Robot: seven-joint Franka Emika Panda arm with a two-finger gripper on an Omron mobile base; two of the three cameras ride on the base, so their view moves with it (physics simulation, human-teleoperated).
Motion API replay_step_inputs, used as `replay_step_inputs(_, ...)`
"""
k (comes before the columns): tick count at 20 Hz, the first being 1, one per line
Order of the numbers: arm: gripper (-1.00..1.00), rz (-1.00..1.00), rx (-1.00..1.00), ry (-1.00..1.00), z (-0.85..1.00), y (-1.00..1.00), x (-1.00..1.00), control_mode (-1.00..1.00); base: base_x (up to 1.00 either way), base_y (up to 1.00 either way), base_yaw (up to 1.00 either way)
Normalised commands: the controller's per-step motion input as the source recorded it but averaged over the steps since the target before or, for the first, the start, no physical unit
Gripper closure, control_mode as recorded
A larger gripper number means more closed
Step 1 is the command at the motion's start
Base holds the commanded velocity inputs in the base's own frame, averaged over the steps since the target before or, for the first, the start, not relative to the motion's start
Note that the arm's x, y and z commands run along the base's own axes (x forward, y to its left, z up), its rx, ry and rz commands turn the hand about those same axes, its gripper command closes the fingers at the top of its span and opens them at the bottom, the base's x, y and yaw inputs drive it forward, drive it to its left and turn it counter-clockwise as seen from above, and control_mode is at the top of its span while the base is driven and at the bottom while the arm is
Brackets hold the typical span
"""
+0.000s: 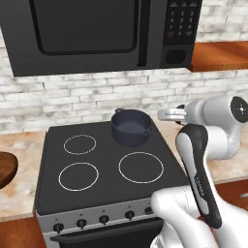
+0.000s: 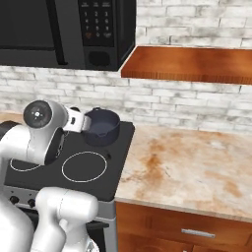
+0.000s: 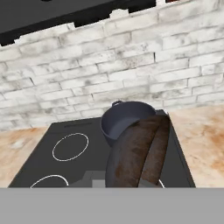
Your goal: Open the cabinet and move the ladle to the pot. Then close the cabinet.
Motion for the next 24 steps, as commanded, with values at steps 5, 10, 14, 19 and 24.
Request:
replay_step_inputs(5, 1.0, -0.03, -0.03, 0.01, -0.1, 0.13, 0.65, -1.0, 0.0, 0.0, 0.0)
replay_step_inputs(10, 1.0, -0.02, -0.09, 0.02, -0.22, 0.08, 0.65, -1.0, 0.0, 0.0, 0.0)
replay_step_inputs(14, 1.0, 0.0, -0.08, 0.0, -0.32, 0.05, 0.5, -1.0, 0.0, 0.0, 0.0)
replay_step_inputs(19, 1.0, 0.0, -0.02, 0.0, -0.43, 0.0, 0.29, -1.0, 0.0, 0.0, 0.0)
replay_step_inputs(24, 1.0, 0.02, 0.0, 0.0, -0.38, 0.02, 0.35, -1.0, 0.0, 0.0, 0.0)
